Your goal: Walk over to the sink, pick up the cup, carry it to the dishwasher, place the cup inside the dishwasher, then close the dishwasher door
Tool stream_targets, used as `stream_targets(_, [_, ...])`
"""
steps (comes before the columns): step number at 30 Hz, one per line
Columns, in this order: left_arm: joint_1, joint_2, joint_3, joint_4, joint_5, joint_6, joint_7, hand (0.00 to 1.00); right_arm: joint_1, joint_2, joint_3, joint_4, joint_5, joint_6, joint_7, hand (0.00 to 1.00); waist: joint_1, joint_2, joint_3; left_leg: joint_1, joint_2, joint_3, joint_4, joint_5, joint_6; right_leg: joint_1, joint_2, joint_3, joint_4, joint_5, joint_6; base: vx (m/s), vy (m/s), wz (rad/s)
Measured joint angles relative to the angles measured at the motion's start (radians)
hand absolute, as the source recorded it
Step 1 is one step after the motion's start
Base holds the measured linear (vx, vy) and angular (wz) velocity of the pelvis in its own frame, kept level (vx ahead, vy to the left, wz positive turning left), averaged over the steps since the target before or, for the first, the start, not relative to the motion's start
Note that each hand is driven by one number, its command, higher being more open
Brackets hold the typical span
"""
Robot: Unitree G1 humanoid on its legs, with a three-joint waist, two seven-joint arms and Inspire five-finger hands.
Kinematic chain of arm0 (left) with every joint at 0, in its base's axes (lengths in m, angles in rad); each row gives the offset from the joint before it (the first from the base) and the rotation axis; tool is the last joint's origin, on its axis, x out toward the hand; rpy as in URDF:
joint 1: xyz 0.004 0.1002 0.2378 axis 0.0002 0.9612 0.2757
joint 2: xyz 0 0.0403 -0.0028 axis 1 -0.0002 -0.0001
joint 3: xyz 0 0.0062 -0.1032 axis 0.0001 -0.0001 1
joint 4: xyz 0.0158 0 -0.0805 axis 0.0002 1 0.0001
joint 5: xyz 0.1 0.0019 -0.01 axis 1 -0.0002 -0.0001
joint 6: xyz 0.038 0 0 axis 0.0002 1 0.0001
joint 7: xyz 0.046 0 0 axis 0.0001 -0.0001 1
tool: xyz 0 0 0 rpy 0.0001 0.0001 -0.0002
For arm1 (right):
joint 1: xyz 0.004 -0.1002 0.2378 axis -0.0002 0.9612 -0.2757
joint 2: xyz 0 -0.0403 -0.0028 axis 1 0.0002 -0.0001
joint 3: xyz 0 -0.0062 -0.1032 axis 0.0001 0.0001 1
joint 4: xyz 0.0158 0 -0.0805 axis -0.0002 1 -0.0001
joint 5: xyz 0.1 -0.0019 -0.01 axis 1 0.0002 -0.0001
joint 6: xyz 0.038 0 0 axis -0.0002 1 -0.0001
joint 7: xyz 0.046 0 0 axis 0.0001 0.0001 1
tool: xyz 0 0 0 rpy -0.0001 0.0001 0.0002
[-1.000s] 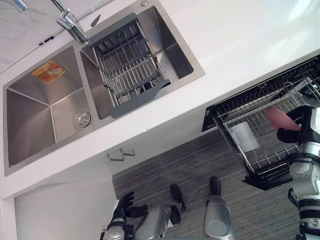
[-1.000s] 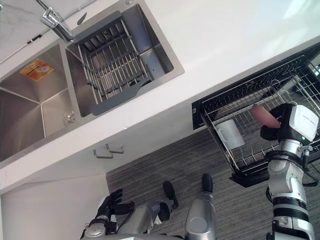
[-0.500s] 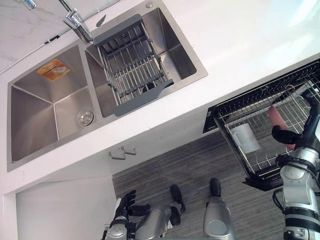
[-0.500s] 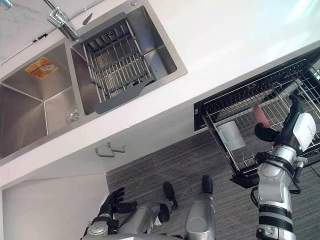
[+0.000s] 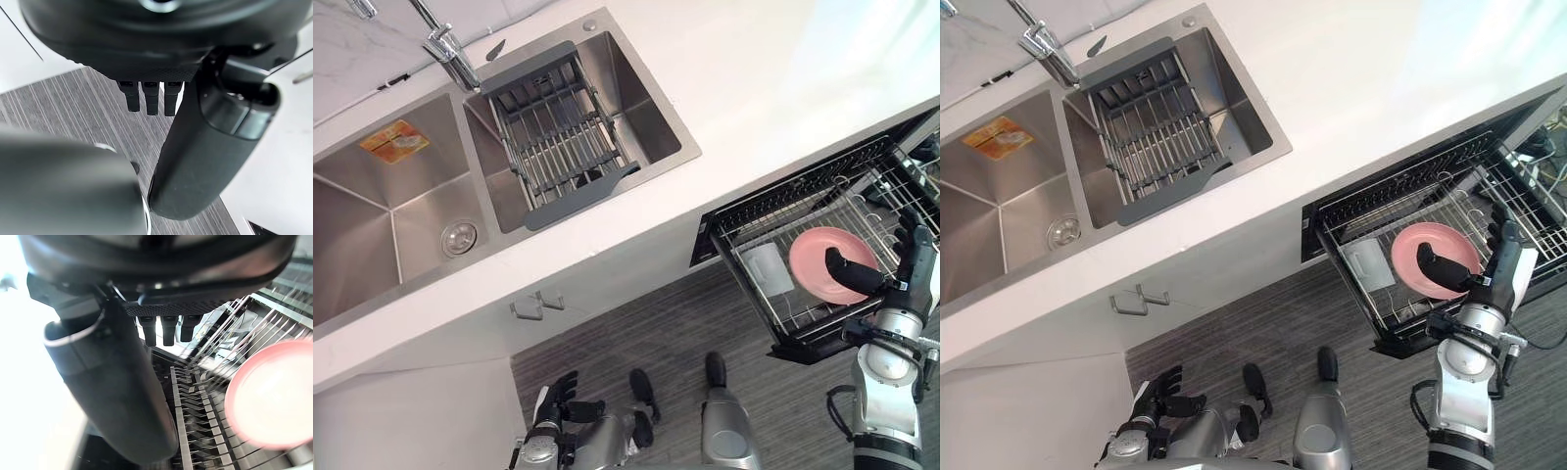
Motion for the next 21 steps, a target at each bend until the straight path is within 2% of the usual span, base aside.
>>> stream_targets(8, [-0.009, -0.009, 0.001, 0.0, 0.01, 0.009, -0.008, 0.9, 0.045, 0.068, -0.007, -0.088, 0.145, -0.057, 0.045, 0.9, 0.018, -0.009, -0.006, 0.032, 0.002, -0.005, -0.021, 0.003, 0.005, 0.03, 0.006, -0.003, -0.015, -0.001, -0.001, 0.02, 0.0, -0.01])
stream_targets(13, [-0.009, -0.012, 0.004, 0.003, 0.019, 0.015, -0.008, 0.9, 0.11, 0.106, -0.04, -0.088, 0.151, -0.062, 0.047, 0.9, 0.02, -0.018, -0.03, 0.039, 0.002, -0.004, -0.032, 0.003, 0.006, 0.034, 0.007, -0.004, -0.02, -0.002, -0.001, 0.0, 0.0, 0.0])
stream_targets(21, [-0.003, -0.013, 0.039, 0.013, 0.041, 0.039, -0.007, 0.9, 0.228, 0.174, -0.138, -0.023, 0.208, -0.057, 0.043, 0.9, 0.016, -0.048, -0.067, 0.089, 0.01, 0.03, -0.061, -0.001, 0.002, 0.049, 0.02, 0.026, -0.005, -0.018, -0.006, 0.02, 0.001, -0.12])
